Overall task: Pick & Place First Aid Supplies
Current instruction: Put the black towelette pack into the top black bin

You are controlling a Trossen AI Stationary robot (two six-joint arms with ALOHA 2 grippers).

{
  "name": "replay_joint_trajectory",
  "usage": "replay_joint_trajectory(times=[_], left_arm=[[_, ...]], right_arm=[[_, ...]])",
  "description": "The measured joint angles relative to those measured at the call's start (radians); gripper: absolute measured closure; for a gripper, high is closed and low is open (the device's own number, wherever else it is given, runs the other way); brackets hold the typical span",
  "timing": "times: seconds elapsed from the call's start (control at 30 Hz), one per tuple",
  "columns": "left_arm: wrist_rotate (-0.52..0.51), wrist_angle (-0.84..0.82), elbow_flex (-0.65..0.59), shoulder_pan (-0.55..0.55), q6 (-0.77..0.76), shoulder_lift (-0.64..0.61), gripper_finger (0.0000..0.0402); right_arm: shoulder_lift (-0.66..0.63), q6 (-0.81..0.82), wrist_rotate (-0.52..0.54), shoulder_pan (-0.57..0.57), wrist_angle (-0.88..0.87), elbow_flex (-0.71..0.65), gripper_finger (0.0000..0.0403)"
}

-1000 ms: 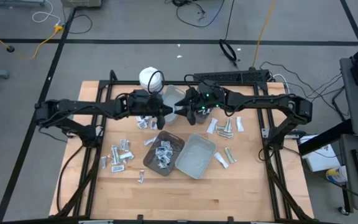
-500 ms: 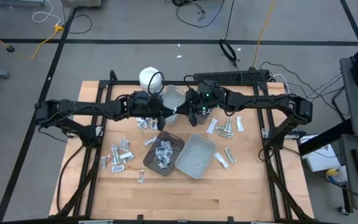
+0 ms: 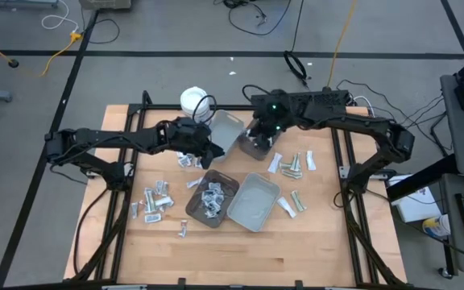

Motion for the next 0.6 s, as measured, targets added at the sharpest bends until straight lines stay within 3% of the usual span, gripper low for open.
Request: replay_joint_trajectory(times=[0.13, 0.33, 0.6], left_arm=[[0.006, 0.03, 0.0, 0.0, -0.024, 0.0, 0.0294], [0.007, 0.055, 0.0, 0.0, -0.024, 0.0, 0.0293], [0.004, 0.054, 0.0, 0.0, -0.017, 0.0, 0.0293]], right_arm=[[0.021, -0.035, 0.062, -0.046, -0.146, 0.022, 0.0393], [0.092, -0.079, 0.166, -0.101, -0.208, 0.029, 0.0393], [0.241, -0.156, 0.169, -0.116, -0.178, 0.029, 0.0392]])
